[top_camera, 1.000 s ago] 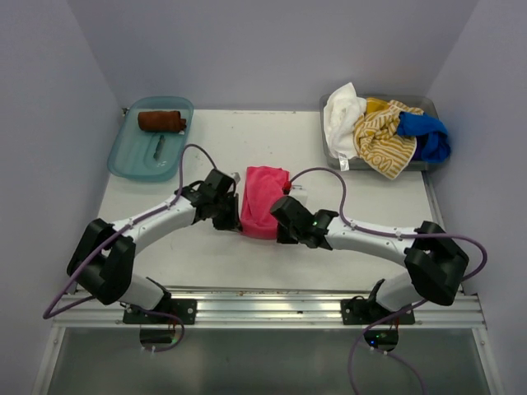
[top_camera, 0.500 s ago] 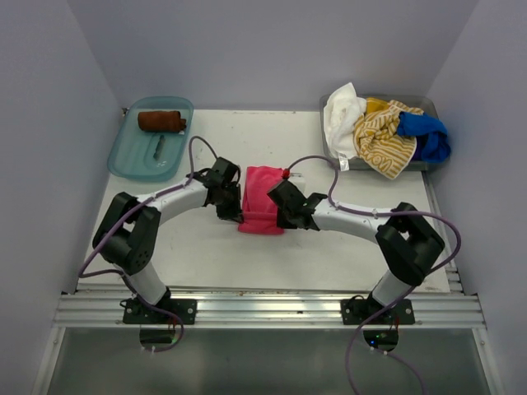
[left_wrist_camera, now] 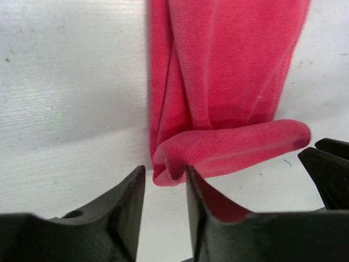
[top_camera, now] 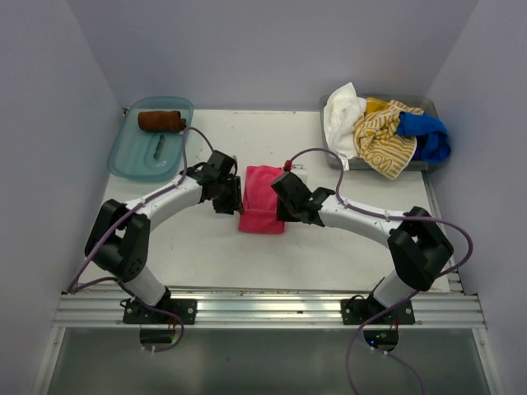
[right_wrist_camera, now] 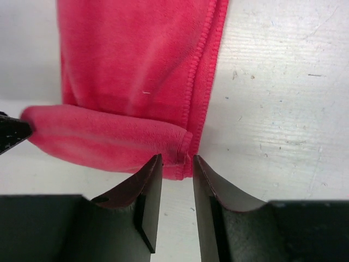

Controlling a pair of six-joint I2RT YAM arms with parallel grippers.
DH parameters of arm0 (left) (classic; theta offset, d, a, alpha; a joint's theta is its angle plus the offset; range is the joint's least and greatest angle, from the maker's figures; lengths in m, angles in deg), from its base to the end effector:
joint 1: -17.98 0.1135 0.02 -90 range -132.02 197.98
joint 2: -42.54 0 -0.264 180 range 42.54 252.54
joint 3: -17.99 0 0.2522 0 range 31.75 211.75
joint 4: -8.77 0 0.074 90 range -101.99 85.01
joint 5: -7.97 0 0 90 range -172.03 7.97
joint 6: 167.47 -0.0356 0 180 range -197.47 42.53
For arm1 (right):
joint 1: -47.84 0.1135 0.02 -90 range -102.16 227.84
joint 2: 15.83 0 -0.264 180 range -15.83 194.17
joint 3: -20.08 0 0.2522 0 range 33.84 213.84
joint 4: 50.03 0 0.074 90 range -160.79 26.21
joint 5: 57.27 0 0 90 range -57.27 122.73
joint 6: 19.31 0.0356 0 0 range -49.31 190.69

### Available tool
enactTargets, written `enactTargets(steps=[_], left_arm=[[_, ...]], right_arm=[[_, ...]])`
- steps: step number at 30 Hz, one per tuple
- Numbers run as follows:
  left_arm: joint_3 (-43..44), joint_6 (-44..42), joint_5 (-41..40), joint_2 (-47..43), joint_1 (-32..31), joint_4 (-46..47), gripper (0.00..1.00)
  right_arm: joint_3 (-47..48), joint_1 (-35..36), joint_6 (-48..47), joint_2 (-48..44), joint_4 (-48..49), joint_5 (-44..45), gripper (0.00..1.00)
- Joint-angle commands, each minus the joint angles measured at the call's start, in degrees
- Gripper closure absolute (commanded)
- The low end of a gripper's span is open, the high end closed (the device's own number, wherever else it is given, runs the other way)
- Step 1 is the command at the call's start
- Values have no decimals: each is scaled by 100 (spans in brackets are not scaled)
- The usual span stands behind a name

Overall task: Roll the towels
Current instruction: Fold the towel

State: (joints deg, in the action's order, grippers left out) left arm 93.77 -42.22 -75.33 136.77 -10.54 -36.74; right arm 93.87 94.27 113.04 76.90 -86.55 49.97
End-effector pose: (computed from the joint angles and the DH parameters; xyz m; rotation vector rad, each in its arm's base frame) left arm 0.2851 -0.1596 0.1987 -0.1255 2.7748 -0.4773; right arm 0.2367 0.2335 0.2064 0.0287 2.4965 0.2722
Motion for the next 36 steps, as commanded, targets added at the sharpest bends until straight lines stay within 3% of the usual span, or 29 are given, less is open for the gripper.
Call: enactTargets(steps=[1, 7, 12, 20, 27, 31, 36], left_arm=[[232, -88, 23, -485, -5, -51, 64], [91, 9, 709, -179, -137, 432, 78], [284, 0, 728, 51, -137, 538, 80], [241, -9, 280, -466, -137, 318, 78], [-636, -35, 437, -1214, -137, 90, 76], [-1226, 52, 692, -1496, -190, 431, 76], [-1631, 211, 1000, -1434, -347, 1029, 79]], right_arm=[[53, -3, 1, -431, 35, 8, 67], [140, 59, 63, -247, 167, -150, 80], [263, 50, 81, 26, 176, -220, 86], [115, 59, 63, -360, 105, -184, 87], [-439, 392, 238, -931, 53, -553, 79], [-826, 656, 458, -1055, 368, -800, 78], [-800, 753, 503, -537, 518, -941, 79]])
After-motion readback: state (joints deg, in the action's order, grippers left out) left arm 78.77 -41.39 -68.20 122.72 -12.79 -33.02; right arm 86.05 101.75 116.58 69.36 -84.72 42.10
